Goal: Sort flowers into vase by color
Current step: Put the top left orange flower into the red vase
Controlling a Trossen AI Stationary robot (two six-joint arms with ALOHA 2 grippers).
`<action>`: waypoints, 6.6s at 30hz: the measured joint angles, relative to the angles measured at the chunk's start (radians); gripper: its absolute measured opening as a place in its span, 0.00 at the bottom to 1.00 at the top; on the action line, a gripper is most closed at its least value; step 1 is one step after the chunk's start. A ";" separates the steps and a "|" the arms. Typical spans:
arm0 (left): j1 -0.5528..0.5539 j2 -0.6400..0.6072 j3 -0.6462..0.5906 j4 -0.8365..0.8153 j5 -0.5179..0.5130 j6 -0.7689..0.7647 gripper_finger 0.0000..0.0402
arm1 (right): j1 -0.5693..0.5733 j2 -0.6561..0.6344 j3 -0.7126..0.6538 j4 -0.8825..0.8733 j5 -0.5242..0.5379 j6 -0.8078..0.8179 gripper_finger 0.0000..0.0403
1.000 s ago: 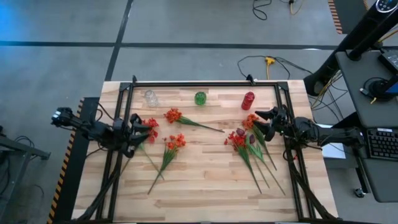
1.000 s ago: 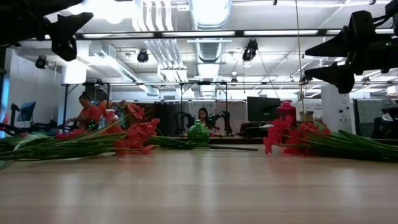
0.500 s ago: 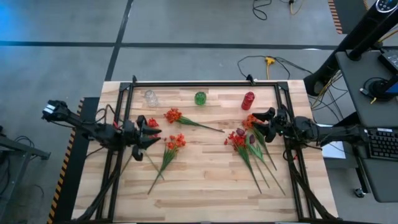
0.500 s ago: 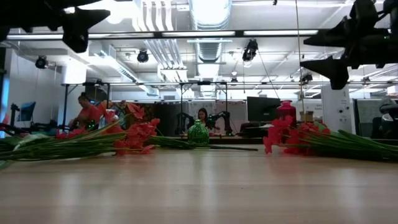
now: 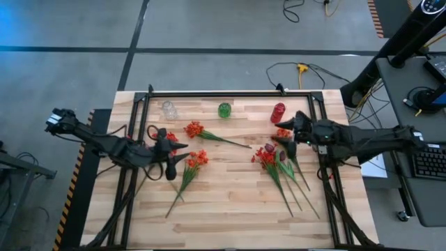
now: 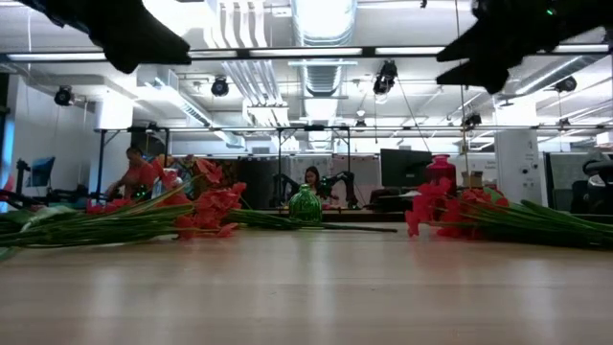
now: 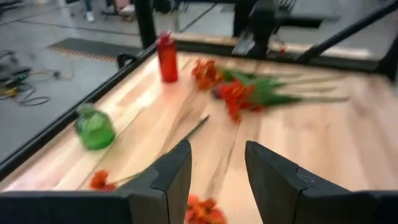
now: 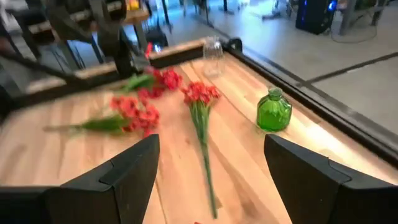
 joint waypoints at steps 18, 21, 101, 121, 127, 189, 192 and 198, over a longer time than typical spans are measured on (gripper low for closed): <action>0.000 0.009 0.079 -0.040 -0.155 0.106 0.34 | 0.000 0.577 0.353 -0.025 0.009 -0.233 0.74; 0.001 0.008 0.109 -0.109 -0.230 0.107 0.34 | -0.001 0.681 0.429 -0.024 0.009 -0.261 0.79; 0.001 -0.037 0.123 -0.271 -0.387 0.312 0.44 | -0.151 1.436 0.784 0.214 -0.219 -0.299 0.29; 0.001 -0.047 0.122 -0.169 -0.683 0.316 0.44 | -0.153 1.233 0.782 0.118 -0.208 -0.213 0.06; -0.004 -0.058 0.124 -0.144 -0.707 0.315 0.44 | -0.177 1.122 0.753 0.134 -0.213 -0.206 0.06; 0.031 -0.023 -0.023 0.349 0.159 0.681 0.44 | -0.310 0.922 0.356 1.480 -0.418 -0.189 0.06; 0.054 -0.023 -0.037 0.381 0.194 0.669 0.44 | -0.323 0.947 0.356 1.590 -0.418 -0.185 0.06; 0.130 -0.024 -0.109 0.537 0.335 0.645 0.44 | -0.319 1.035 0.362 1.671 -0.418 -0.142 0.06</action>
